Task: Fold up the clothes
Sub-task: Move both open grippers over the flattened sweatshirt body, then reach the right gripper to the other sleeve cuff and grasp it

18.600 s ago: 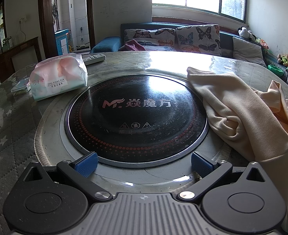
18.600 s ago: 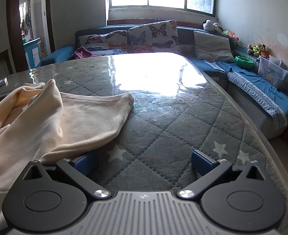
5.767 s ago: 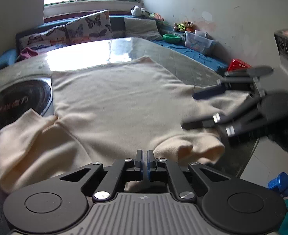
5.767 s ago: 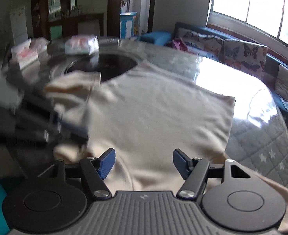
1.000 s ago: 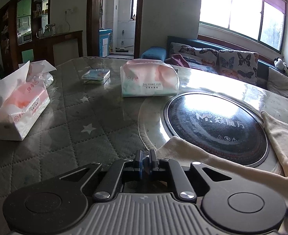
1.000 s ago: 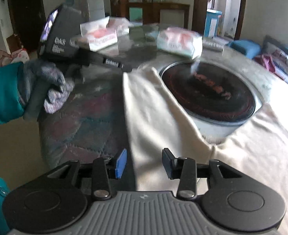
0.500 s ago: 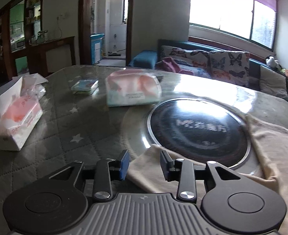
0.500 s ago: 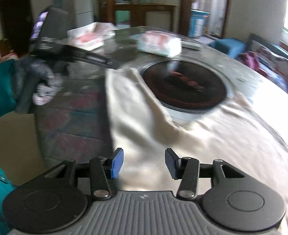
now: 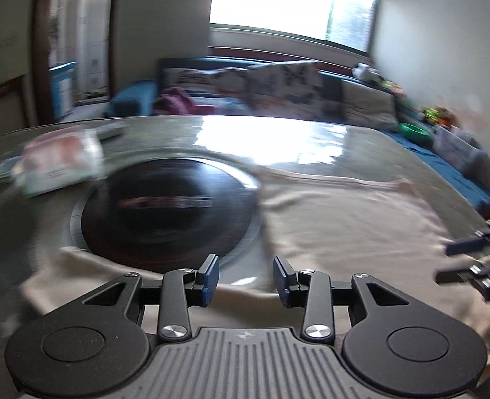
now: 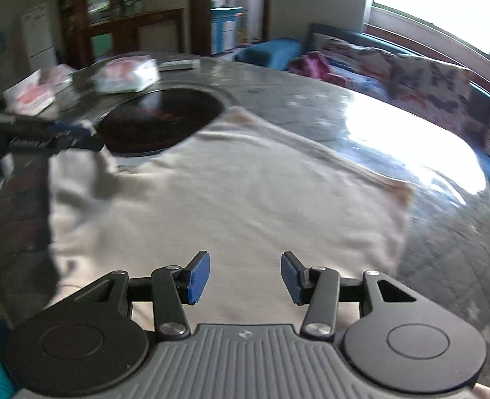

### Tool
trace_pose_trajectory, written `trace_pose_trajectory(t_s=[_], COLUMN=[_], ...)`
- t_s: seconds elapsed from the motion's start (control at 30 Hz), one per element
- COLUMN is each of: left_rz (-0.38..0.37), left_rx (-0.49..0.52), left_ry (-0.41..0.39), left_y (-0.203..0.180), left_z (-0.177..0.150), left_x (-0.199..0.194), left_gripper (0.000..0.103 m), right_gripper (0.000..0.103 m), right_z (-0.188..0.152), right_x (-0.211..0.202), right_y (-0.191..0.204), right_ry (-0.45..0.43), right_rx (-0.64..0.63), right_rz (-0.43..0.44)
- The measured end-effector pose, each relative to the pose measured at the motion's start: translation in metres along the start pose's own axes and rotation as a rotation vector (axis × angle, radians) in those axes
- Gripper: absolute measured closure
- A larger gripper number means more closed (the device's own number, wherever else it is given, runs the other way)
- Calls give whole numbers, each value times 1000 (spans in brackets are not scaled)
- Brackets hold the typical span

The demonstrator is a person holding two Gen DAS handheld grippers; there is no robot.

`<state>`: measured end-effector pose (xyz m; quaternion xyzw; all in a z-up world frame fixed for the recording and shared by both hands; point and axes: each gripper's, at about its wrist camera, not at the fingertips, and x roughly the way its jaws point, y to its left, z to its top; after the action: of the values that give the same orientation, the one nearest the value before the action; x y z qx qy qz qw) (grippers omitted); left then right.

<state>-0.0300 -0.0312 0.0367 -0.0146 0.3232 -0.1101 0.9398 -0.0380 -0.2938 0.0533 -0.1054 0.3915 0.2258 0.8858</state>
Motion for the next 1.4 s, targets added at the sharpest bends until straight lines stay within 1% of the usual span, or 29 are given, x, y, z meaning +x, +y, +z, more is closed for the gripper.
trace_pose_trajectory(t_s=[0.03,0.17,0.37,0.5,0.63,0.87,0.97,1.13,1.27,1.4], left_rz=[-21,-58,-50,-47,-45,-44,-60,-81,-75,-79], left_rx=[15,53,54,60,57,89,94,79,59,35], left_ry=[4,45,102,112,123,103,94,105,120,119], left_y=[-9,-29,-32,-27,-25,-32,-35,-36,-31,-24], left_z=[1,2,-5,-2,7,36,51,69,73,75], left_x=[4,27,44,47,55,79,94,124,142,149], left_gripper=[64,64,64,64,64,64,65,66,66,65], right_gripper=[55,55,55,55,55,55,55,55,55,55], right_z=[-2,-7,-12,-3,11,33,39,44,45,45], right_x=[0,8,20,21,31,63,72,81,84,86], right_y=[-9,-36,-62,-72,-81,-102,-114,-130,-141,-146], right_ry=[-3,3,21,7,-2,11,3,-9,-25,-34], right_rx=[19,80,130,129,124,130,157,187,204,207], right_rz=[-10,-41,-62,-74,-77,-86,-86,-96,-89,-84])
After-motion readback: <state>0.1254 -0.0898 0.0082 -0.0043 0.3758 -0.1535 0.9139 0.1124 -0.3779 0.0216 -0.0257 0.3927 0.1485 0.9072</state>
